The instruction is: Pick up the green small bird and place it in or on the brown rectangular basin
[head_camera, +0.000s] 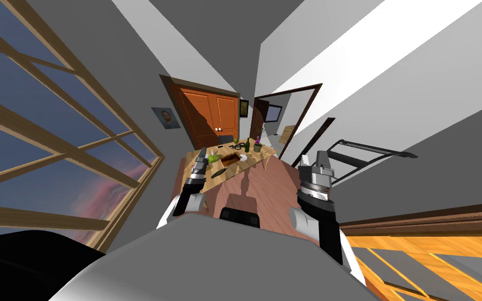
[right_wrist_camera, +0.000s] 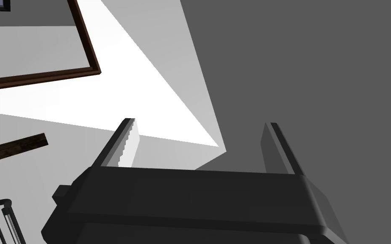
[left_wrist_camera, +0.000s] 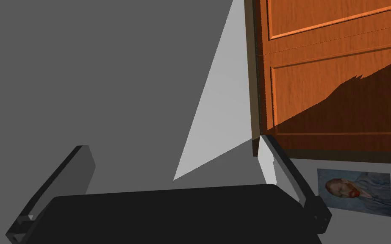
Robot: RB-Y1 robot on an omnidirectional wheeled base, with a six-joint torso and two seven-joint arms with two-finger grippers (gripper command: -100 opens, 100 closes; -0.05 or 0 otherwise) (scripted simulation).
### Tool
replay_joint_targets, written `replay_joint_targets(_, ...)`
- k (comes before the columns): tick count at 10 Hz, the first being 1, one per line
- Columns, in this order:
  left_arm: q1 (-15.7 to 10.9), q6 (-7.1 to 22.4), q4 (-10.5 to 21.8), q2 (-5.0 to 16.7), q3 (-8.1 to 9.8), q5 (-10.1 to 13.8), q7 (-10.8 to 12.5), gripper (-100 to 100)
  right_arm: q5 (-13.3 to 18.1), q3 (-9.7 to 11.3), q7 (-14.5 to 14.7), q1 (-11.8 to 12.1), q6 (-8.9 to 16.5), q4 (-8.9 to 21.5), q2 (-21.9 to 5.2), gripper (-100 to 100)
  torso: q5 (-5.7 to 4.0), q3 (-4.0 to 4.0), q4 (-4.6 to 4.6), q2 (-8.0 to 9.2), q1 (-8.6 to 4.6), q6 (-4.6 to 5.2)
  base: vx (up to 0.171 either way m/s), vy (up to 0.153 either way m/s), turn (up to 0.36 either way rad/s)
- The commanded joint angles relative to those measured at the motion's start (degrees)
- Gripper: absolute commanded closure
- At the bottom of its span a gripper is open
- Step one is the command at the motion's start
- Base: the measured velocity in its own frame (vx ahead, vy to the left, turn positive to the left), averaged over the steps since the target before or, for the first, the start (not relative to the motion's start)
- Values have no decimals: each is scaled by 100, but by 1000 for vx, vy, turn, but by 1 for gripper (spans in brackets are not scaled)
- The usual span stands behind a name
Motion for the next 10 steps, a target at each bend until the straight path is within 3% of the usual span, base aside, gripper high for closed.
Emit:
replay_joint_targets(1, -31, 61, 39, 178, 28, 37, 41, -100, 0, 0, 0, 0, 0, 0, 0, 0, 0, 0, 0, 0, 0, 0, 1, -14, -7)
replay_joint_targets(5, -188, 401, 250, 692, 178, 243, 282, -100, 0, 0, 0, 0, 0, 0, 0, 0, -4, -2, -1, -4, -18, 1, 7, -49, -9)
replay_joint_targets(10, -525, 1064, 632, 1236, 507, 654, 803, -100, 0, 1, 0, 0, 0, 0, 1, 0, -8, -3, -1, -5, -33, 0, 8, -89, -11)
